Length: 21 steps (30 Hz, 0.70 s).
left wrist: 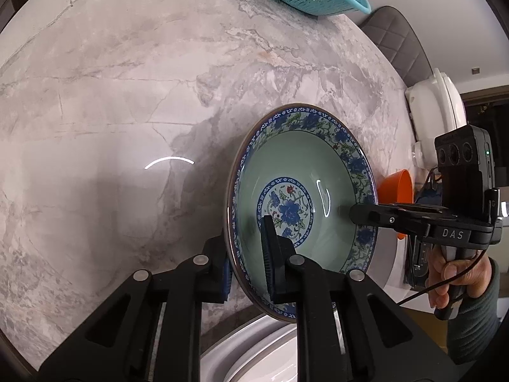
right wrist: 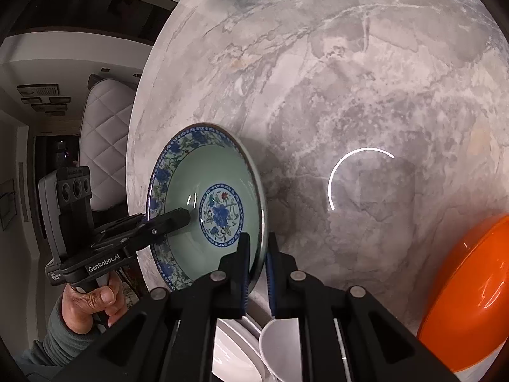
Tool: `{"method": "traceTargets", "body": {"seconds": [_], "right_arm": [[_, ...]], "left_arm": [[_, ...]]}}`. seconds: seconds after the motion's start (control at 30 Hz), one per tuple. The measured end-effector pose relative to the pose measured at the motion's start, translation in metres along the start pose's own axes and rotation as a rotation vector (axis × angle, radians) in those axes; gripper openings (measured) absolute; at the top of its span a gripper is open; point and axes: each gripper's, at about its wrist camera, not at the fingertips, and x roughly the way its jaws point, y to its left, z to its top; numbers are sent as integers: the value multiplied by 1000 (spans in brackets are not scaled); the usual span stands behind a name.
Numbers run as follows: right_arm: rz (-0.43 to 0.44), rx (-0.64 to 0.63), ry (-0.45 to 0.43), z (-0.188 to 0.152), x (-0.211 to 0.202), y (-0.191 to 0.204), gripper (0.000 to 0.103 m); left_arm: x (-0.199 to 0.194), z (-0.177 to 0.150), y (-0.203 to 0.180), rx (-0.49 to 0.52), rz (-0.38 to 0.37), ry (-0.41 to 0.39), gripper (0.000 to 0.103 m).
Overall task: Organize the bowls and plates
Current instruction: 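Lift the patterned bowl with both grippers and carry it toward the dark appliance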
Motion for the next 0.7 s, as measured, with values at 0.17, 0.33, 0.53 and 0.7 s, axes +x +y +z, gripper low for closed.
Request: {"method": "traceTargets", "body": {"seconds": [0.17, 0.33, 0.53, 0.7], "right_arm": [[-9, -11, -26, -2, -8, 6, 11], [-7, -14, -62, -8, -21, 10, 11], [-8, -24, -125, -22, -49, 18, 11], [-11, -19, -202, -49, -84, 25, 12]], "left_arm": [[-11, -1, -6, 15, -1, -23, 14], [-29, -6, -15, 39, -1, -47, 14], [-59, -13, -38, 90, -18, -77, 14], [-84, -27, -73, 168, -49, -95, 14]]}}
